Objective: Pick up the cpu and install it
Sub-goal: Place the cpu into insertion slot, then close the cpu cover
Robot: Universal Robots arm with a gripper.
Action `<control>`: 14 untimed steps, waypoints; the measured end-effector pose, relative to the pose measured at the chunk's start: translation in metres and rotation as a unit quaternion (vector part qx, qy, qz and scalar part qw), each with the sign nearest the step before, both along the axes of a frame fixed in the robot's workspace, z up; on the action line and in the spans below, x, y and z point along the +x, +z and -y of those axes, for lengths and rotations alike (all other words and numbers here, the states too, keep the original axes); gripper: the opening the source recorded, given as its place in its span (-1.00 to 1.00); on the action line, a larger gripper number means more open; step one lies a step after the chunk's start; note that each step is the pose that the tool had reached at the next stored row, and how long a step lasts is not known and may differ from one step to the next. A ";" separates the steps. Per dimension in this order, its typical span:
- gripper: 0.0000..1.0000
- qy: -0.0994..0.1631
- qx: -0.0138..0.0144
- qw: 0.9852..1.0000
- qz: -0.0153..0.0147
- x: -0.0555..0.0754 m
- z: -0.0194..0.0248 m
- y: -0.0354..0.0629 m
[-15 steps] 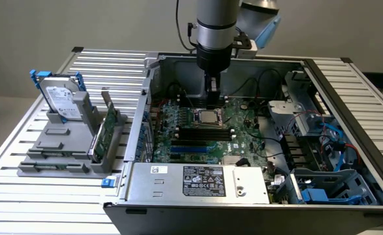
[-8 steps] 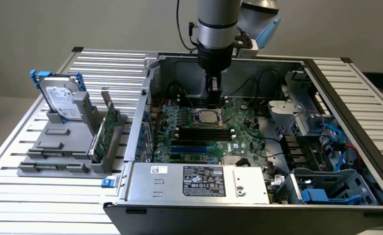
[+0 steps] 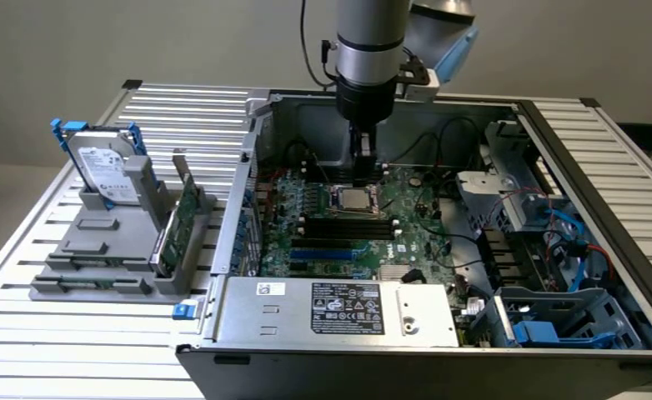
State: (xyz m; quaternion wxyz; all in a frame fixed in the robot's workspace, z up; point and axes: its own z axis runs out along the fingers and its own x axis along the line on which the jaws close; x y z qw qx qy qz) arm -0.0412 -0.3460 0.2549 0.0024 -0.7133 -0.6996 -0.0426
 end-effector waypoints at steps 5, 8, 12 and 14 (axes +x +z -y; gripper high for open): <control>0.25 0.000 0.000 1.000 0.000 -0.005 0.0011 -0.0115; 0.25 0.000 0.000 1.000 0.000 -0.006 0.0015 -0.0168; 0.25 0.000 0.000 1.000 0.001 -0.009 0.0018 -0.0242; 0.25 0.000 0.000 1.000 0.001 -0.010 0.0019 -0.0278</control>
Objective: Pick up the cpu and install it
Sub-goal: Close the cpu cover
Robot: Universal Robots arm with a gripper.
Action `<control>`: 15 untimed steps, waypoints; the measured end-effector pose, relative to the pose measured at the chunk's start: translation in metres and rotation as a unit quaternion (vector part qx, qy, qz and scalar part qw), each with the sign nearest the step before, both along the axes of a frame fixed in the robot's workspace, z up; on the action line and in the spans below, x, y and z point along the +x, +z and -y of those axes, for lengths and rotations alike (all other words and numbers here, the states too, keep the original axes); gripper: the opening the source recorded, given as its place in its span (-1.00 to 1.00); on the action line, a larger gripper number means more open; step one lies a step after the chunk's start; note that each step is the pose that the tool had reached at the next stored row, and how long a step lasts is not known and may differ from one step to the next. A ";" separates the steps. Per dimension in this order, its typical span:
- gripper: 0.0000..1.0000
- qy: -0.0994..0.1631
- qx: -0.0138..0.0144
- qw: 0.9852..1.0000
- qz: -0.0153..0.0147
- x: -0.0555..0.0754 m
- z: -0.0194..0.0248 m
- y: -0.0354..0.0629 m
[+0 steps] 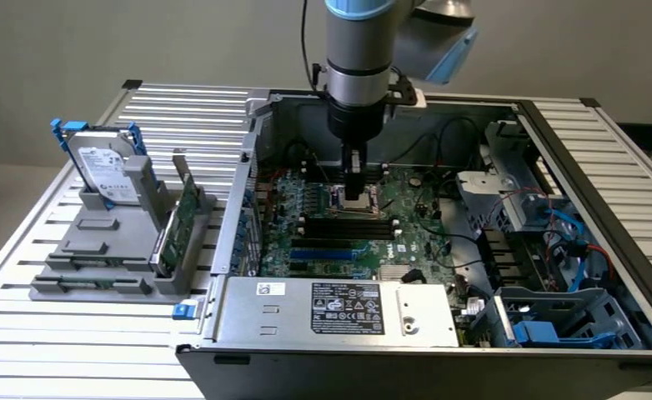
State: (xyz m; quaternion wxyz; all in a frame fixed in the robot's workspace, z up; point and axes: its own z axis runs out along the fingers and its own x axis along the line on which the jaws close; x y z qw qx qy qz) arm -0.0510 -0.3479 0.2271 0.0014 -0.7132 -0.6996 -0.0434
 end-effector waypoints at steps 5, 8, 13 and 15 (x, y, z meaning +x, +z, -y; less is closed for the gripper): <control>0.25 0.000 0.000 1.000 0.001 -0.002 0.0002 -0.0091; 0.25 0.000 0.000 1.000 0.002 -0.002 0.0002 -0.0145; 0.25 0.000 0.000 1.000 0.005 -0.002 0.0002 -0.0235; 0.25 0.000 0.000 1.000 0.005 -0.003 0.0002 -0.0245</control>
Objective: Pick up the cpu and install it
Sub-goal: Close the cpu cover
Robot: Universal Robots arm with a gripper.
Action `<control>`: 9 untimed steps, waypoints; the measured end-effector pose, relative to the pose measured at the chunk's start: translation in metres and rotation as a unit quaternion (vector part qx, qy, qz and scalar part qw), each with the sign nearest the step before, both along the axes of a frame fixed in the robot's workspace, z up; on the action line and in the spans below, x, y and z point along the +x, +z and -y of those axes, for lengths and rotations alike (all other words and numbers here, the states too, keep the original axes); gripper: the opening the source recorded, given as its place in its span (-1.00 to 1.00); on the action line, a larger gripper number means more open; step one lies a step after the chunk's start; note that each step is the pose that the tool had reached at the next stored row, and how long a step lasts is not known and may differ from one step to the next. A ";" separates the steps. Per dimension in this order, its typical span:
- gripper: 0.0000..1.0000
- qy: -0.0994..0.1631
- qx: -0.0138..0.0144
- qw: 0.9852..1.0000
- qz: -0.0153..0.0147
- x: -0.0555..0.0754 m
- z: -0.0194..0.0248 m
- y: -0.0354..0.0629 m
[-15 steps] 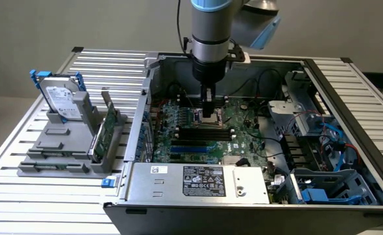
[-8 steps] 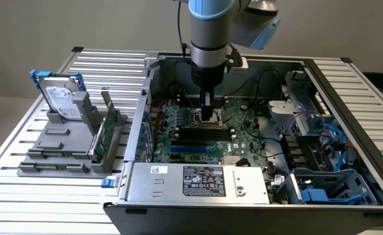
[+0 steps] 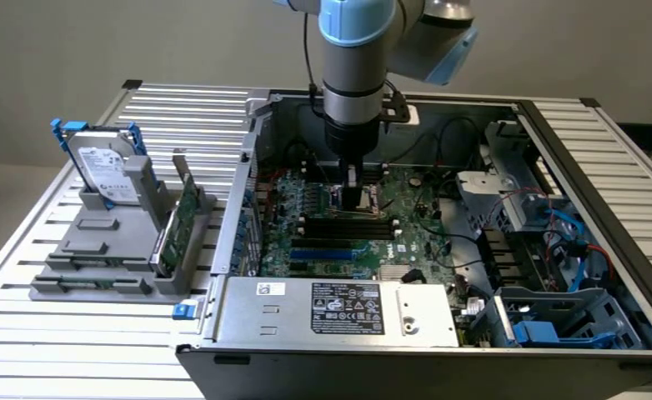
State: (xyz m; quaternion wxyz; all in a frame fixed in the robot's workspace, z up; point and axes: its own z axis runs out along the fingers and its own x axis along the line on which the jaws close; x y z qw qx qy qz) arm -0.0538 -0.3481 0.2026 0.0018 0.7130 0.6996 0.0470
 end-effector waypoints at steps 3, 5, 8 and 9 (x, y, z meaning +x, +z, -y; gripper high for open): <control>0.25 0.000 0.000 1.000 0.000 0.000 0.0001 -0.0001; 0.25 0.000 0.000 1.000 0.000 -0.001 0.0001 -0.0006; 0.25 0.000 0.000 1.000 0.001 -0.003 0.0001 -0.0024; 0.25 0.000 0.000 1.000 0.002 -0.004 0.0001 -0.0032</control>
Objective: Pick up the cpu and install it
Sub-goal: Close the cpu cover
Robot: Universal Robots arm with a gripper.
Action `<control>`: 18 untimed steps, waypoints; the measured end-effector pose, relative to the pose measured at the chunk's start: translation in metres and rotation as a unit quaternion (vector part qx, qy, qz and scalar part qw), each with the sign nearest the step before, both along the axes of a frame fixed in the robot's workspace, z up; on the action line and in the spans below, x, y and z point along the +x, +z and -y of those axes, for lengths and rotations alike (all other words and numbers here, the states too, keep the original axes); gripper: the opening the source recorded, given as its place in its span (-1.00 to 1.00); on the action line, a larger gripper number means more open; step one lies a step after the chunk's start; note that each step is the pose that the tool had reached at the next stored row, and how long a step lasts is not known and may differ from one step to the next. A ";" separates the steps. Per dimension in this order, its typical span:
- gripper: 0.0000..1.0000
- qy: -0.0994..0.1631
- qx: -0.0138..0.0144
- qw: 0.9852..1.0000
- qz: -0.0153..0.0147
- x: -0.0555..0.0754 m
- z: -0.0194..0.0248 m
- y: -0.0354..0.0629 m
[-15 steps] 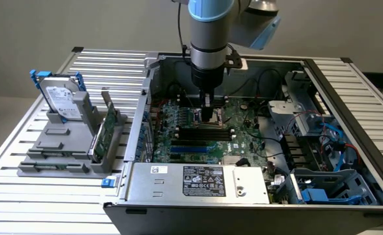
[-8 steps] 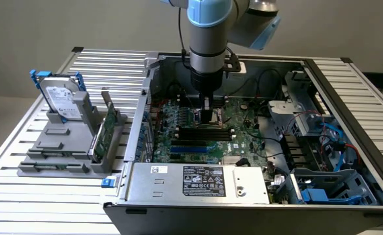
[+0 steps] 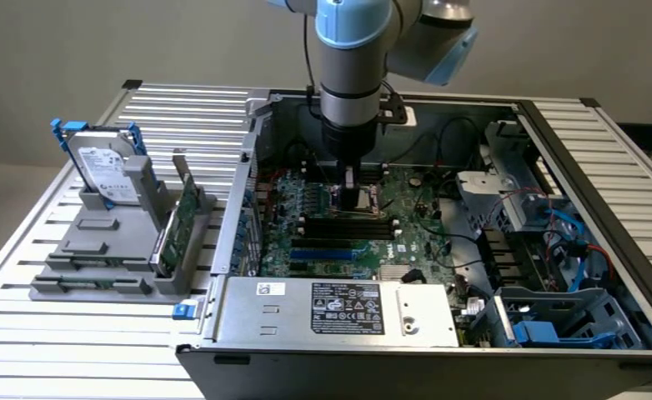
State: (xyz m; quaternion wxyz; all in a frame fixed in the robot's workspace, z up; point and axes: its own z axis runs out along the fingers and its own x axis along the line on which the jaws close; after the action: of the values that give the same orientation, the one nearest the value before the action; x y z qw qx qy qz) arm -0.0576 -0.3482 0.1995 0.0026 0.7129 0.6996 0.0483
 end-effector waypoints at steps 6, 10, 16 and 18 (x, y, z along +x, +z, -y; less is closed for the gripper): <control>0.25 0.000 0.002 1.000 0.001 0.000 -0.0001 -0.0012; 0.25 0.000 0.004 1.000 0.002 0.000 -0.0002 -0.0013; 0.25 0.000 0.005 1.000 0.002 0.000 -0.0007 -0.0016; 0.25 0.000 0.006 1.000 0.002 0.000 -0.0011 -0.0018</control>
State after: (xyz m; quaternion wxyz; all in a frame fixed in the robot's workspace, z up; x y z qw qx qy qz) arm -0.0578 -0.3471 0.1977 0.0001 0.7128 0.6993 0.0541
